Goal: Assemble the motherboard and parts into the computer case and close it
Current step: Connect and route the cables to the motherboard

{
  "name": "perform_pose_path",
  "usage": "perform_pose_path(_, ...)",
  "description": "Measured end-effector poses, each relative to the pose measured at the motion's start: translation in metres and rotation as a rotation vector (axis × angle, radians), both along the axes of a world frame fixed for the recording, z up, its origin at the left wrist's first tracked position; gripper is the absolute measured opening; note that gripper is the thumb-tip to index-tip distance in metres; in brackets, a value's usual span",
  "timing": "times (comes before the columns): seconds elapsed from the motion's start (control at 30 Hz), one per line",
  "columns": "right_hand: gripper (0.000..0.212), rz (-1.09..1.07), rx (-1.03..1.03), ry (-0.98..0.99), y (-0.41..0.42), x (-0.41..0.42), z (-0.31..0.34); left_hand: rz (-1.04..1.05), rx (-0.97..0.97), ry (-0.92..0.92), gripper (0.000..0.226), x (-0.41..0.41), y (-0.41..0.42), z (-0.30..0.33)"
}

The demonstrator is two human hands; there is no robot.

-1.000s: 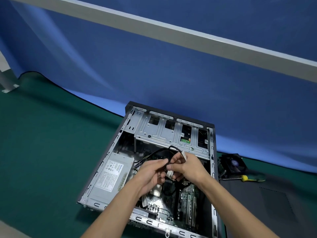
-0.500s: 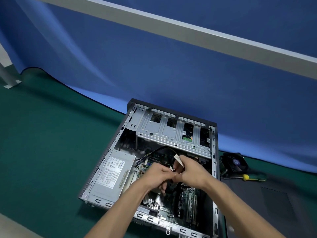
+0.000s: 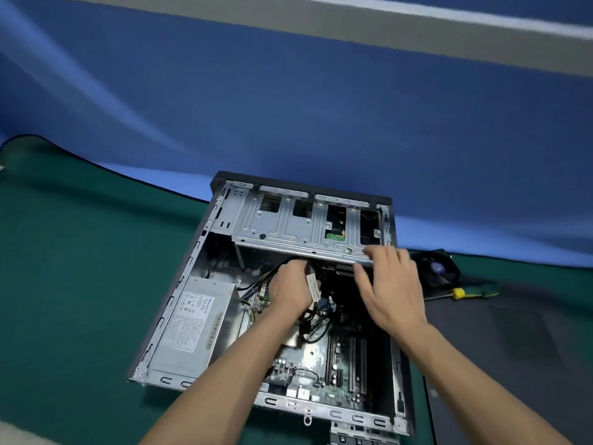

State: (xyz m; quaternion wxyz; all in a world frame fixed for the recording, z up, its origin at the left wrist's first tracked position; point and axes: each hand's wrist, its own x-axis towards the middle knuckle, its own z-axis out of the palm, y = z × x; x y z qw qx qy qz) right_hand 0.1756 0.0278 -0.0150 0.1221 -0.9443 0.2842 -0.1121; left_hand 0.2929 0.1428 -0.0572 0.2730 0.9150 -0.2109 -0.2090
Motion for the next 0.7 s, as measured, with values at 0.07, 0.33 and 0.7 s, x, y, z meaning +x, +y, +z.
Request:
perform_pose_path(0.07, 0.031, -0.080, -0.010, 0.004, 0.001, 0.001, -0.012, -0.038, 0.026, -0.090, 0.010, 0.000, -0.006, -0.004)
perform_pose_path(0.33, 0.036, -0.180, 0.078, -0.128, -0.003, 0.002, -0.018, -0.014, -0.168, -0.074, 0.010, 0.006, 0.005, -0.044)
perform_pose_path(0.7, 0.032, -0.317, 0.207, -0.216, -0.006, 0.000, -0.016, 0.403, -0.343, 0.090, 0.008, 0.013, -0.012, -0.057)
